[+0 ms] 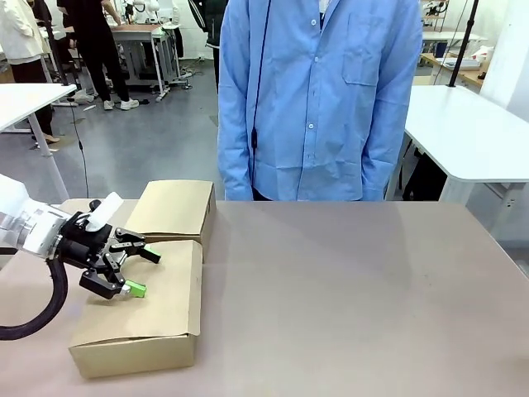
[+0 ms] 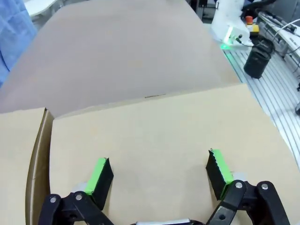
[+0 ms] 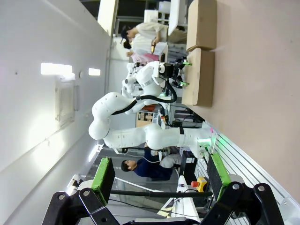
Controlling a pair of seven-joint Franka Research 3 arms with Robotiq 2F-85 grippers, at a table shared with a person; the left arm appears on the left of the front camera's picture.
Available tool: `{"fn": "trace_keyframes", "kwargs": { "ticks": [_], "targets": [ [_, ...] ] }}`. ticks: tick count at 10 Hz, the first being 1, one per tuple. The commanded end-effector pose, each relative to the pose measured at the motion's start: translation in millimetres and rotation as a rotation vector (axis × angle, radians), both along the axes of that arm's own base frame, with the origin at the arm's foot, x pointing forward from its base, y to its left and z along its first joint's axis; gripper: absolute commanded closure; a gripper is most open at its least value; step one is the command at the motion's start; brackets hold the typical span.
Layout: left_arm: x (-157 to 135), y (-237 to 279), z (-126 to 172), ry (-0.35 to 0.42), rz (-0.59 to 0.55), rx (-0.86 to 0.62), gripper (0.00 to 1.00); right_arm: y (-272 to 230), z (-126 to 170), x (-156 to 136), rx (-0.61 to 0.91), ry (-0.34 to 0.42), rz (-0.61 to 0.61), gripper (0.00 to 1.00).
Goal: Place items inside the box.
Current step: Close the lid of the Mailer Box closest to the robot.
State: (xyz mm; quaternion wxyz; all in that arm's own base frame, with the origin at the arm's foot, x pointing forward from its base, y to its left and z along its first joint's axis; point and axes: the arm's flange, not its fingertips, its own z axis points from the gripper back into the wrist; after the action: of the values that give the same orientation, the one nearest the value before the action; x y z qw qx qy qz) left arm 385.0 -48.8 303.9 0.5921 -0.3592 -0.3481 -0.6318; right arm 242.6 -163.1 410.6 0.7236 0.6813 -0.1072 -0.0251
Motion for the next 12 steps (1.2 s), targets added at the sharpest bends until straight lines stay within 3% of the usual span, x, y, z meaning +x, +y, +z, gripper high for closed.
{"fn": "trace_keyframes", "kwargs": {
  "ticks": [1,3,4,5,6,7,8,9,12],
  "targets": [
    [-54.0,-9.4,-11.6,-0.057,0.009,0.001,0.0,-1.1,1.8,-2.6,0.009,-0.015,0.004,0.0],
    [-60.8,3.1,12.6,-0.056,-0.019,-0.056,0.0,-1.1,1.8,-2.6,0.009,-0.015,0.004,0.0],
    [-69.0,23.6,47.8,-0.013,-0.02,-0.148,0.0,-1.1,1.8,-2.6,0.009,-0.015,0.004,0.0],
    [-72.2,52.9,86.3,0.091,0.007,-0.252,0.0,-1.1,1.8,-2.6,0.009,-0.015,0.004,0.0],
    [-69.9,84.8,120.3,0.22,0.159,-0.403,0.0,-1.1,1.8,-2.6,0.009,-0.015,0.004,0.0],
    [-65.0,107.5,139.2,0.467,0.418,-0.531,0.0,-1.1,1.8,-2.6,0.009,-0.015,0.004,0.0],
    [-54.1,131.0,143.0,0.776,0.653,-0.587,0.0,-1.1,1.8,-2.6,0.009,-0.015,0.004,0.0],
    [-40.7,156.3,136.8,0.998,0.739,-0.538,0.0,-1.1,1.8,-2.6,0.009,-0.015,0.004,0.0],
    [22.9,241.5,89.1,1.255,1.043,-0.74,0.0,-1.1,1.8,-2.6,0.009,-0.015,0.004,0.0]
  ]
}}
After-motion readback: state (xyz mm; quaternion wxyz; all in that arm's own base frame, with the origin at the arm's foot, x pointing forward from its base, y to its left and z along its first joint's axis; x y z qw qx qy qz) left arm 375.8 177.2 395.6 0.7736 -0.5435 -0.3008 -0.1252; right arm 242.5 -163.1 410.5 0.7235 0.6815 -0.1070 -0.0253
